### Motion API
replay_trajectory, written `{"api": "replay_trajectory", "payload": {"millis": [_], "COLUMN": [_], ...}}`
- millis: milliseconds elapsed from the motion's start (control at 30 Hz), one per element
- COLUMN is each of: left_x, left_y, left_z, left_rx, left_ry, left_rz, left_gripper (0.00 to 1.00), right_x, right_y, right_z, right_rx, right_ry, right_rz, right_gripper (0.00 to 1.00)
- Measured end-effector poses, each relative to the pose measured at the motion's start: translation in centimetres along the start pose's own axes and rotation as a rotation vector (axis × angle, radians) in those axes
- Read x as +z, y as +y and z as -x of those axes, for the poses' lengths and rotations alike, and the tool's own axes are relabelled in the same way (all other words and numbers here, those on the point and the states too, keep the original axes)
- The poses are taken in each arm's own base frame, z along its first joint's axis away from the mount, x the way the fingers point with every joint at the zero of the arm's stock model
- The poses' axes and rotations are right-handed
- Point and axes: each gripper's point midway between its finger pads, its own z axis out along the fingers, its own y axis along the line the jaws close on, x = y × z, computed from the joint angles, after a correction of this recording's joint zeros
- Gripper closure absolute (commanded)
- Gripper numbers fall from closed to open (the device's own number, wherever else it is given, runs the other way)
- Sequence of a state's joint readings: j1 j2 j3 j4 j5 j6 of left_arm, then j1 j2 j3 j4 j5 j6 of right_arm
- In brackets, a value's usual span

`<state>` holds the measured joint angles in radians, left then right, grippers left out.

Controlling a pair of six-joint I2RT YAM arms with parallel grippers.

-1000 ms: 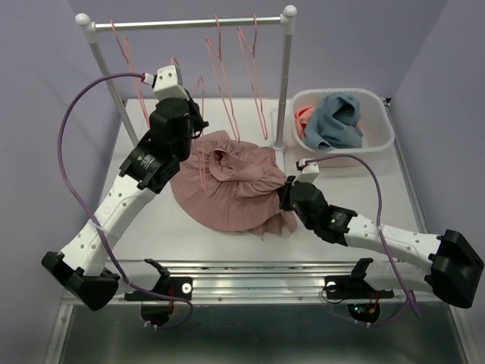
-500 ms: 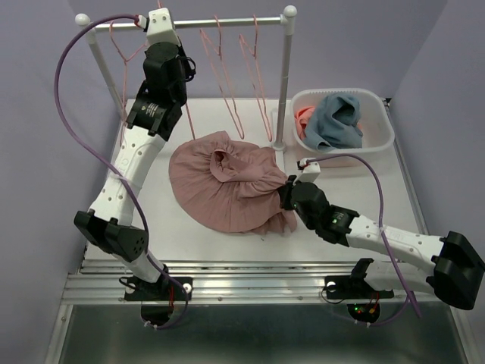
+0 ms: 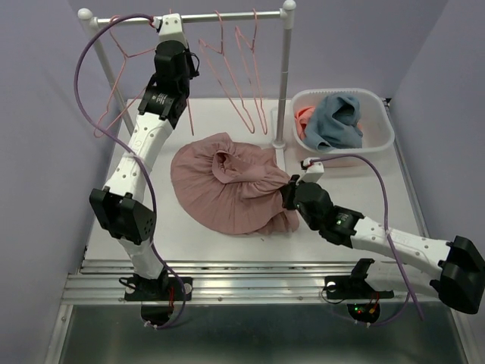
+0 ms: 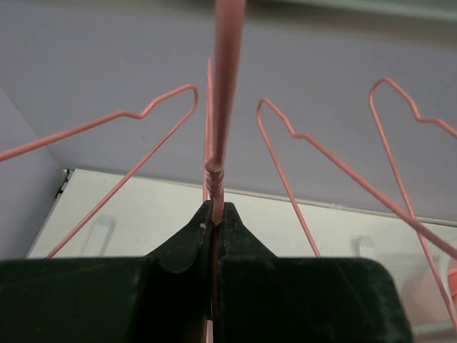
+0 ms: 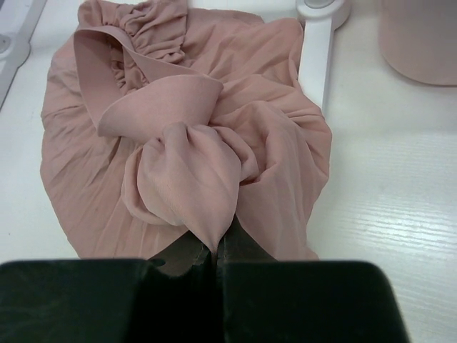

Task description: Remove the skirt from the hanger

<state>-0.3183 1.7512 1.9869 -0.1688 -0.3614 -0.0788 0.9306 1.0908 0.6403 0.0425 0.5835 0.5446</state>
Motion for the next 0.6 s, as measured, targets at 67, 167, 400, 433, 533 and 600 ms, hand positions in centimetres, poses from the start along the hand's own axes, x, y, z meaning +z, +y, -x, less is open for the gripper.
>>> {"api": "replay_trajectory", "payload": {"millis": [67, 167, 400, 433, 533, 600], "left_x": [0.1, -0.4, -2.9, -3.4, -4.7, -5.8], "left_y": [-0.1, -0.3, 0.0, 0.1, 0.3, 0.2], "left_z": [-0.8, -1.1, -3.8, -4.5, -5.8, -6.1], "left_rx": [-0.004, -0.025, -0.064, -0.069, -0.088, -0.113], "left_ry": [0.009, 0.0, 0.064, 0.079, 0.109, 0.117], "left_rz": [-0.006, -0.032, -0.072, -0.075, -0.097, -0.121], "left_gripper": [0.96, 0.57, 0.01, 0.01, 0.01, 0.01], "right_x": [-0.3, -0.8, -2.1, -2.4, -3.6, -4.7], "right_y": [0.0, 0.1, 0.0, 0.1, -0.3, -1.1], "right_z": [0.4, 1.2, 6.6, 8.0, 13.4, 18.7], "right_rx": [0.0, -0.004, -0.063, -0.064, -0.062, -0.044], "right_ry": [-0.01, -0.028, -0.129, -0.16, -0.276, -0.374], "right_rz": [0.006, 0.017, -0.033, -0.044, -0.128, -0.209], "right_gripper": [0.99, 0.99, 0.99, 0.99, 0.99, 0.99]}}
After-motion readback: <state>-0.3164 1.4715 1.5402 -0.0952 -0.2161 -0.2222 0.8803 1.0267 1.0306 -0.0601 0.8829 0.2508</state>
